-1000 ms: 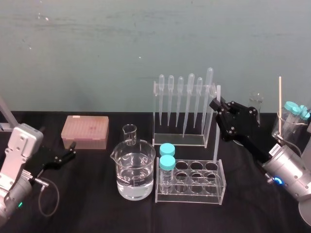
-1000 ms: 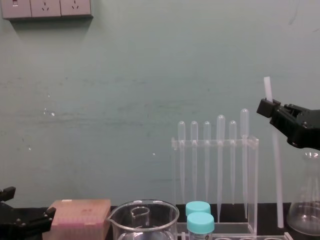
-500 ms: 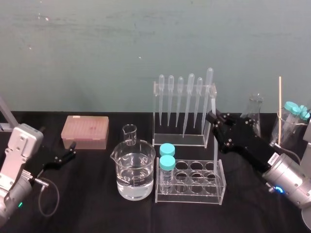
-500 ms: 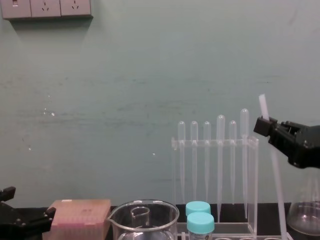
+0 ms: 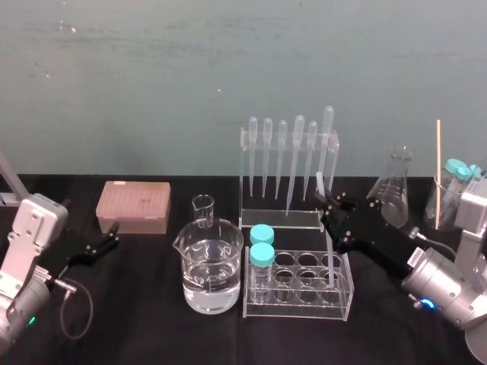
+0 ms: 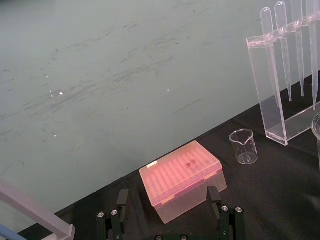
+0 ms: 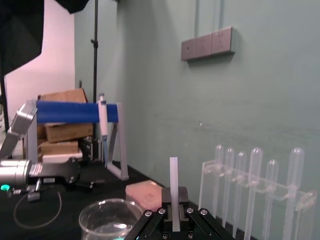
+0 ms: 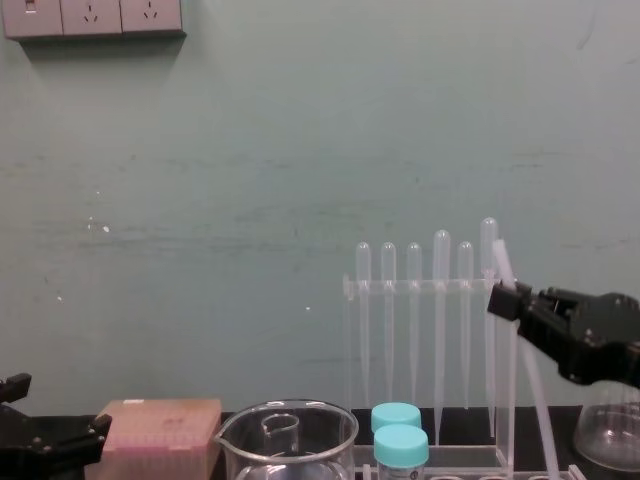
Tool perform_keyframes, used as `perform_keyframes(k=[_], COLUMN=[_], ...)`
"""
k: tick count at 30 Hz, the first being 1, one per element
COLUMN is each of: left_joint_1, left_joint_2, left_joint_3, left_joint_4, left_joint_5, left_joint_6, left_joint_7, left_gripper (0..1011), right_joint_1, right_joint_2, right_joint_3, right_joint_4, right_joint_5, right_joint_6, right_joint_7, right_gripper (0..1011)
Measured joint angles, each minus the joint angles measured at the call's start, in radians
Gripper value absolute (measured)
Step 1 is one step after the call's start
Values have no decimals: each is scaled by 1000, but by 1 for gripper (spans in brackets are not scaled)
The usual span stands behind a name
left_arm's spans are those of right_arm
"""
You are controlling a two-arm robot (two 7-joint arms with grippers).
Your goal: Pick up the stirring rod with one hand, then place it down.
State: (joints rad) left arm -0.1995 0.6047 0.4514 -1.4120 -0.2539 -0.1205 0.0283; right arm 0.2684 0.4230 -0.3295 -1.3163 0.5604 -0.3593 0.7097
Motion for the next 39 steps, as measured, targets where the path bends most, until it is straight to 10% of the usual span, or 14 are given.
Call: perform_keyframes(k=[39], left_joint_1=[0], left_joint_2=[0], left_joint_3=[0], left_joint_4=[0], left_joint_5=[0], left_joint_6=[0], left_joint_7=[0], left_gripper=[1000], right_joint_1=[52], right_joint_2=[-11], right_joint_3=[-51], right_joint_4=[106], right_joint_5=[-34], right_joint_6=[39], right_joint_7=[22], right_gripper=[82])
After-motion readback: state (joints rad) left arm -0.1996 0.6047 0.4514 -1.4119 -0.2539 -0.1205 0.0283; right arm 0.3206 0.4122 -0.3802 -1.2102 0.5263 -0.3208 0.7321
